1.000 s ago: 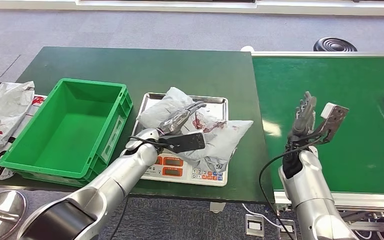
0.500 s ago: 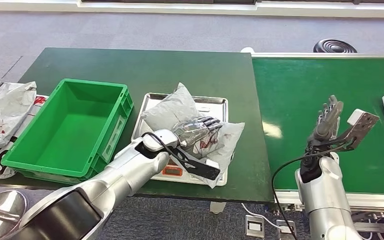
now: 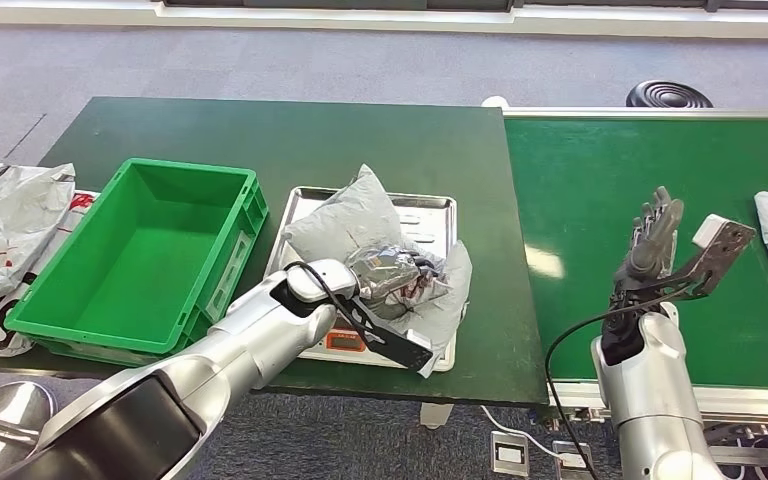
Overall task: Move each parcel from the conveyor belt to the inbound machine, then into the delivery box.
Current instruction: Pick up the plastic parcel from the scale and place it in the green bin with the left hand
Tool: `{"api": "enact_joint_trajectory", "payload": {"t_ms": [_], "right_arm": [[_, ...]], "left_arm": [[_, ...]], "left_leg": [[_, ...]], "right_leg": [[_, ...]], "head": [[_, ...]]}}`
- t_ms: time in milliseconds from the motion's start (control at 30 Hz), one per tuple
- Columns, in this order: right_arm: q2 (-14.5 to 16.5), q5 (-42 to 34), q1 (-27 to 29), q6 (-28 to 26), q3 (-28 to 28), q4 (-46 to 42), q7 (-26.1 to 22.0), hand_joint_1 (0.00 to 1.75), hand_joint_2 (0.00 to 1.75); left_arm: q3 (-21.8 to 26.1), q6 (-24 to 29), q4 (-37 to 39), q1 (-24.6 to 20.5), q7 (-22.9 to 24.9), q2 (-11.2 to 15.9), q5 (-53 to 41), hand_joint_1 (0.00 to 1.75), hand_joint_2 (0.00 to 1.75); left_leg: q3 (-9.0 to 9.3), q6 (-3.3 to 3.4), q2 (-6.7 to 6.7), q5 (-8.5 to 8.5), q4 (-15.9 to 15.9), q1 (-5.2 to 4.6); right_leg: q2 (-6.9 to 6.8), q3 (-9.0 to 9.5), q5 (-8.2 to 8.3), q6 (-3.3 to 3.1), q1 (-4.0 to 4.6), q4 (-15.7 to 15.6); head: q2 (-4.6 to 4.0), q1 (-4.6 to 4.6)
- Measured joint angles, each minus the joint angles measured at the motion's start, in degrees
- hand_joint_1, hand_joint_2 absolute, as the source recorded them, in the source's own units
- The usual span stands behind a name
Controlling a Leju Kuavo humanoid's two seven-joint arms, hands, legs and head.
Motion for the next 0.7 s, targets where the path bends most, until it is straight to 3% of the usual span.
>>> {"api": "enact_joint_trajectory", "payload": {"t_ms": [367,600,700], "right_arm": [[-1.44,-1.31,0.11,1.91,-0.07,0.02,0.79,0.00,0.00],[-2.72,-2.01,1.31,2.24,-0.70,0.16,0.79,0.00,0.00],[-2.89,-2.03,1.68,2.39,-0.77,0.16,0.78,0.00,0.00]], "left_arm": [[2.05,2.17,-3.52,-2.80,-4.61,-0.51,9.06,1.75,1.75],[6.37,2.39,-7.81,-5.60,-2.69,-1.49,12.91,1.75,1.75],[7.14,5.32,-8.92,-5.69,-1.24,-1.53,12.63,1.75,1.75]], "left_leg": [[-0.05,0.01,-0.02,0.01,0.03,-0.01],[-0.16,0.02,-0.01,-0.02,0.03,-0.01],[-0.20,0.02,0.00,-0.02,0.03,-0.01]], "right_leg": [[0.01,-0.07,0.02,0.03,-0.01,0.00],[0.04,-0.21,0.02,0.03,-0.02,0.00],[0.06,-0.28,0.02,0.03,-0.01,0.00]], "head": [[0.00,0.00],[0.00,0.00],[0.00,0.00]]}}
